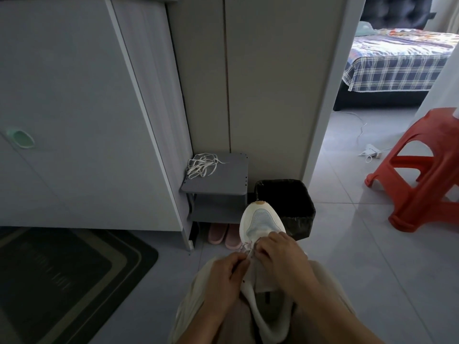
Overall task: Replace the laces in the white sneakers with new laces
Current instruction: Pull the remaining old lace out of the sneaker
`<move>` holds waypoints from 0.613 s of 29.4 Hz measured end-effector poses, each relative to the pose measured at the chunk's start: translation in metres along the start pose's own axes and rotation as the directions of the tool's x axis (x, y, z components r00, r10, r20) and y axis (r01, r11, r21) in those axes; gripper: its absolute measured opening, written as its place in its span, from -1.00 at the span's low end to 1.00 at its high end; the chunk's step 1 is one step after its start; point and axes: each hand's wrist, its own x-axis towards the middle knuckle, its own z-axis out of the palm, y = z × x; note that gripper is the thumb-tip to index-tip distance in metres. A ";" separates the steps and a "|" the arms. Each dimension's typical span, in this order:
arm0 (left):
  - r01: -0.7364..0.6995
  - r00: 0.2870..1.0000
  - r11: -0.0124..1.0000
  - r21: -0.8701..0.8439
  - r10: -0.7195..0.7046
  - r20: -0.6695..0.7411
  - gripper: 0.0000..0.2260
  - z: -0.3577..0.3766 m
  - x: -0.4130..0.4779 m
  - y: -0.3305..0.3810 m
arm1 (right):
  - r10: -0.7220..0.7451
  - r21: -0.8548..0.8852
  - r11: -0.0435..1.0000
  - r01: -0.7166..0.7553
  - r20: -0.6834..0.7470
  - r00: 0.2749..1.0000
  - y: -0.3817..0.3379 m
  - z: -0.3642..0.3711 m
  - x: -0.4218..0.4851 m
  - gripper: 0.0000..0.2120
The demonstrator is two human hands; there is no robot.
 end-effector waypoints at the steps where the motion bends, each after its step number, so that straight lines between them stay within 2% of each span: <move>1: 0.023 1.000 1.000 -0.009 -0.023 -0.004 -0.85 -0.001 0.000 0.002 | 0.006 0.072 0.997 -0.009 0.035 0.999 0.004 -0.004 0.000 -0.94; 3: 0.086 0.996 0.994 -0.060 -0.088 -0.022 -0.85 -0.001 0.004 0.005 | -0.009 0.169 0.986 0.002 0.039 0.999 0.012 -0.012 -0.002 -0.90; 6: 0.124 0.988 0.987 -0.101 -0.132 -0.075 -0.83 0.008 0.013 0.001 | -0.047 0.216 0.976 0.038 0.035 0.998 0.018 -0.030 -0.005 -0.94; 8: 0.119 0.983 0.990 -0.071 -0.128 -0.131 -0.88 0.014 0.016 -0.003 | 0.025 0.264 0.964 -0.042 0.065 0.998 0.031 -0.047 -0.012 -0.87; 10: 0.100 0.981 0.993 -0.057 -0.108 -0.159 -0.90 0.017 0.017 -0.006 | 0.166 0.337 0.930 -0.147 -0.029 0.986 0.057 -0.066 -0.027 -0.77; 13: 0.048 0.990 0.999 -0.008 -0.048 -0.136 -0.88 0.022 0.016 -0.007 | 0.336 0.425 0.864 -0.269 -0.089 0.938 0.086 -0.074 -0.056 -0.84; 15: 0.042 0.986 0.999 0.021 -0.038 -0.159 -0.89 0.024 0.014 -0.006 | 0.390 0.424 0.843 -0.330 -0.060 0.919 0.085 -0.058 -0.066 -0.82; 18: 0.039 0.977 0.999 0.011 -0.036 -0.210 -0.91 0.024 0.007 -0.006 | 0.363 0.371 0.865 -0.337 0.000 0.932 0.070 -0.032 -0.065 -0.80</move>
